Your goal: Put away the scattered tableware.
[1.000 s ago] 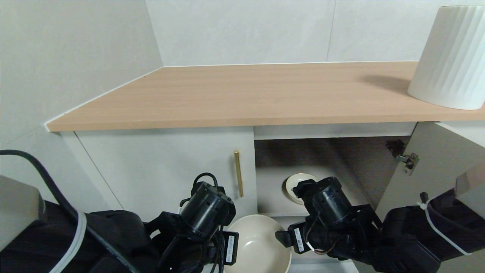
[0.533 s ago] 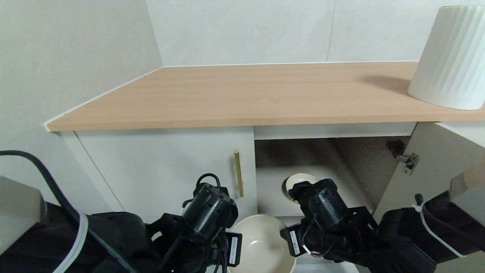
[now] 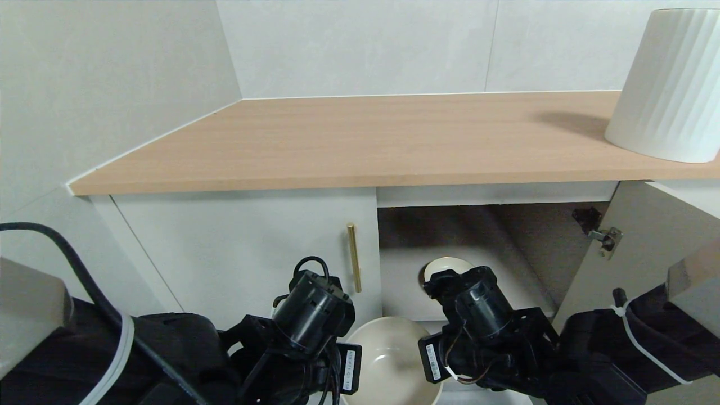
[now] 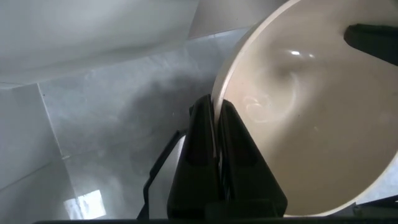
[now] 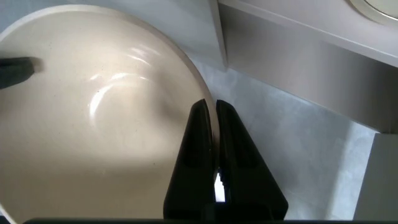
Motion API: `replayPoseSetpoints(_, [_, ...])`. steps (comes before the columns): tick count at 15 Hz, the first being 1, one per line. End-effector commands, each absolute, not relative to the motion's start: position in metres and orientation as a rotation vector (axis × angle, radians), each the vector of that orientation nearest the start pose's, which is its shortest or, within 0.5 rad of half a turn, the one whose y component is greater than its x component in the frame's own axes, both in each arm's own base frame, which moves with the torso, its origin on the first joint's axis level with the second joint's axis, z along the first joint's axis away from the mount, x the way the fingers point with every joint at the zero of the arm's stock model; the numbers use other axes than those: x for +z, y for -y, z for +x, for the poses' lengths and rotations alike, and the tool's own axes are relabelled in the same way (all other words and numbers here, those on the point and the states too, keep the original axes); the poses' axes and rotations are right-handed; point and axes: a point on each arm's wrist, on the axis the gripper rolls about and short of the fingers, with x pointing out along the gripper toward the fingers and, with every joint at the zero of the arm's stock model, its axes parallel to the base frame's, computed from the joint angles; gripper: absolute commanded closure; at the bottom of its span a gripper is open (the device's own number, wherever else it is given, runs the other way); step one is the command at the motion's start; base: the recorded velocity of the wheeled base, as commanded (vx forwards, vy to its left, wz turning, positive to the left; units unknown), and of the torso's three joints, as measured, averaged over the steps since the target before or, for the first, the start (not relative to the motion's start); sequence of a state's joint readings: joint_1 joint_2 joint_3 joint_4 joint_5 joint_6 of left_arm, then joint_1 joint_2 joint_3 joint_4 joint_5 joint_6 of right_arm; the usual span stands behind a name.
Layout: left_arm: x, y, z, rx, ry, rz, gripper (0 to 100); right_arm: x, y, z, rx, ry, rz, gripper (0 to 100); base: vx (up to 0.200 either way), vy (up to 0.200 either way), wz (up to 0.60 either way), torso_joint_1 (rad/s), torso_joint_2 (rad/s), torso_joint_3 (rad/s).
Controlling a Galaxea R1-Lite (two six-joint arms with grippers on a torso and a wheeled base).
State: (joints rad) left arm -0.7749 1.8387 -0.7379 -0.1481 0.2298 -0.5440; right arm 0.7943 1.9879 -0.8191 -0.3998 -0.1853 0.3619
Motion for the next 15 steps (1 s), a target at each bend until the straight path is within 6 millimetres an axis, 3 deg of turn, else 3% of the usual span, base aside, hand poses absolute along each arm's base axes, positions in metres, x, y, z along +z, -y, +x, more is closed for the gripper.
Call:
replayPoseSetpoints(1, [0.085,0.195,0.207,-0.251,-0.939,-0.035,100,0.069,-0.235,0.236,0.434,-0.784,-0.038,100,0.0,0.0,0.0,0.0,0.0,0.0])
replayPoseSetpoints(3, [0.085,0.195,0.206,-0.253,-0.94,-0.032,100,0.069,-0.235,0.236,0.433,-0.786,-0.039,100,0.0,0.0,0.0,0.0,0.0,0.0])
replayPoseSetpoints(4, [0.085,0.195,0.207,-0.253,-0.939,-0.034,0,0.069,-0.235,0.236,0.432,-0.785,-0.039,100,0.0,0.0,0.0,0.0,0.0,0.0])
replayPoseSetpoints(11, [0.087,0.195,0.206,-0.255,-0.934,-0.037,0,0.065,-0.235,0.237,0.428,-0.795,-0.046,100,0.0,0.0,0.0,0.0,0.0,0.0])
replayPoseSetpoints(15, [0.089,0.195,0.206,-0.259,-0.927,-0.042,0,0.055,-0.225,0.249,0.341,-0.801,-0.059,100,0.0,0.0,0.0,0.0,0.0,0.0])
